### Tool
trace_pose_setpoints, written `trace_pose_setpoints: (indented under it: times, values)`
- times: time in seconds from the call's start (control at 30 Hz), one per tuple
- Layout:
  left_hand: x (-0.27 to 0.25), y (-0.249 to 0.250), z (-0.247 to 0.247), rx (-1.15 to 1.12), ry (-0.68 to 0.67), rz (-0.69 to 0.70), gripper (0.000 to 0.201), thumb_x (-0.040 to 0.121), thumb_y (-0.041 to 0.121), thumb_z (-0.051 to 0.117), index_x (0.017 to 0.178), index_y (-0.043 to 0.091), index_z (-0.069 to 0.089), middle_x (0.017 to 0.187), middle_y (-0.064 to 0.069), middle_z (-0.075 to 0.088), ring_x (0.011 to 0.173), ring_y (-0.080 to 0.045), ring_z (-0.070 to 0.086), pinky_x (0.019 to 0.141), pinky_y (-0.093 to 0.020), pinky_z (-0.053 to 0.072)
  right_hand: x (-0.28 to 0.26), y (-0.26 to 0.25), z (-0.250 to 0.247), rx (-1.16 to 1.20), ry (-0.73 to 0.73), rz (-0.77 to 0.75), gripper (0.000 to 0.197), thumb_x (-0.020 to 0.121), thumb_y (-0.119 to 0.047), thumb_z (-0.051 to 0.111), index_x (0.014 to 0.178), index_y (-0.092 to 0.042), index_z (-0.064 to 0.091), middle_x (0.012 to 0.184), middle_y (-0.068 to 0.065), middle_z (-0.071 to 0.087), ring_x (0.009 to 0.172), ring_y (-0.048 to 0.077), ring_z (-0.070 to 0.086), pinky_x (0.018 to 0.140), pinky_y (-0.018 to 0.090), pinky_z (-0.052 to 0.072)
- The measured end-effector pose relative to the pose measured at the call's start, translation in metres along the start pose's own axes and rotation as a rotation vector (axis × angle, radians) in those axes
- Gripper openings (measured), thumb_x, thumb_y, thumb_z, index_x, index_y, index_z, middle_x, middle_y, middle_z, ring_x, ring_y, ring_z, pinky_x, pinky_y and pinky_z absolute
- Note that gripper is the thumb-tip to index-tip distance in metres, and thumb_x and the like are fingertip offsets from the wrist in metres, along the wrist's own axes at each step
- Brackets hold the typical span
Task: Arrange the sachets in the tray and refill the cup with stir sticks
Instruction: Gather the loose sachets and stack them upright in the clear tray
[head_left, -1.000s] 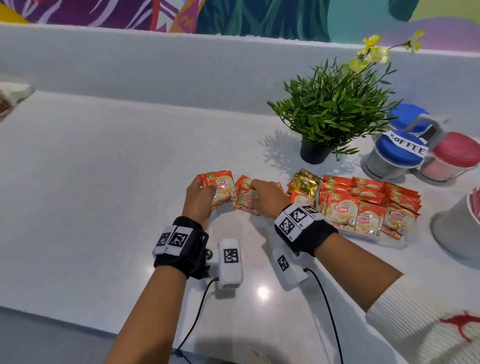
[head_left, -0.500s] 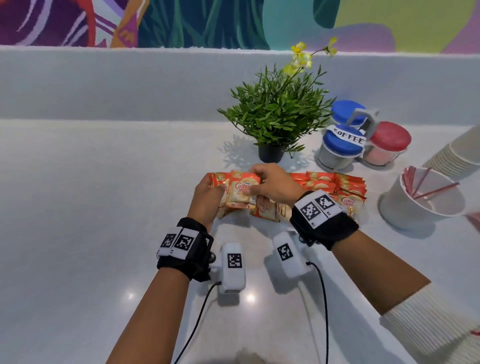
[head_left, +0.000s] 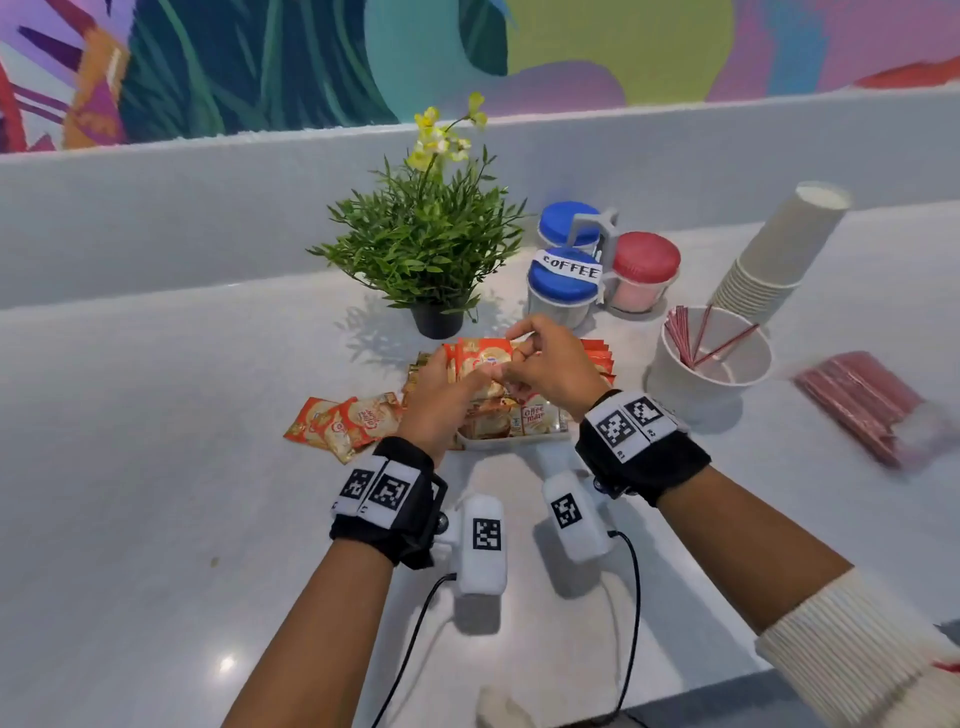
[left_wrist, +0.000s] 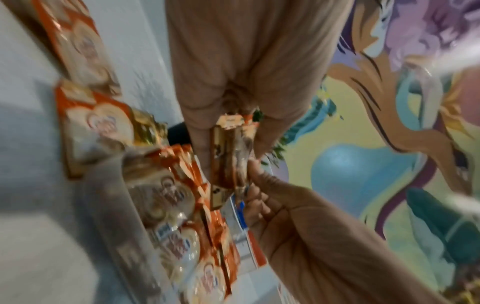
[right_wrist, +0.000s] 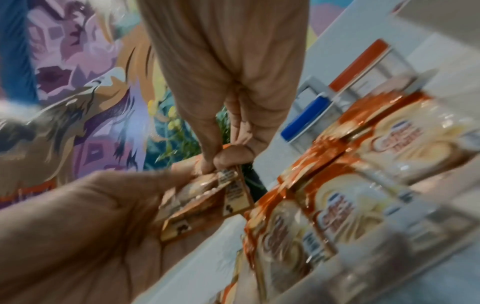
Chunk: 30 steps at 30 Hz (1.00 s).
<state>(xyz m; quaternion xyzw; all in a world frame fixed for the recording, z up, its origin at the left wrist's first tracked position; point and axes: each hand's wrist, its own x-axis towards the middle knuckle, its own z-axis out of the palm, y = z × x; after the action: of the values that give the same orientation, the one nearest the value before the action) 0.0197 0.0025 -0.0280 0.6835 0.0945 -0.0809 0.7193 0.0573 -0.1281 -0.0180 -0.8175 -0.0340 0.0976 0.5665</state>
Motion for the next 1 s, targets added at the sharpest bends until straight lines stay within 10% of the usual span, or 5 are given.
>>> trace_pose_setpoints:
  times: [0.13,0.47,0.8,1.0]
  values:
    - [0.006,0.006,0.034,0.081,0.056,0.044,0.019,0.092,0.006,0.049,0.105,0.020,0.051,0.116,-0.013,0.062,0.108,-0.030,0.059,0.097,-0.050,0.047,-0.008,0.010,-0.037,0.176,0.004,0.079,0.031,0.078,0.004,0.067,0.105,0.000,0.052,0.062,0.005,0.056,0.041,0.003,0.055,0.046,0.016,0.048]
    - [0.028,0.005,0.096,0.054,-0.006,0.061,0.028,0.093,0.014,0.049,0.118,0.024,0.040,0.123,-0.009,0.057,0.113,-0.028,0.056,0.100,-0.050,0.044,-0.017,0.039,-0.095,0.228,0.013,0.187,0.016,0.082,0.009,0.060,0.068,0.001,0.057,0.058,0.010,0.056,0.039,0.006,0.054,0.045,0.015,0.049]
    - [0.033,-0.012,0.105,0.235,-0.043,0.036,0.045,0.091,0.009,0.053,0.130,0.016,0.033,0.116,-0.007,0.056,0.109,-0.029,0.059,0.094,-0.050,0.049,-0.012,0.046,-0.106,0.148,-0.056,0.253,0.008,0.082,-0.002,0.064,0.090,-0.004,0.062,0.080,0.006,0.061,0.066,0.012,0.056,0.060,0.022,0.048]
    - [0.030,-0.023,0.101,0.551,-0.169,0.090,0.054,0.091,0.012,0.055,0.138,0.011,0.029,0.128,-0.008,0.053,0.117,-0.022,0.051,0.095,-0.026,0.037,-0.003,0.046,-0.098,-0.038,-0.104,0.180,0.024,0.084,0.001,0.060,0.108,-0.003,0.061,0.079,-0.001,0.060,0.067,0.007,0.054,0.050,0.008,0.041]
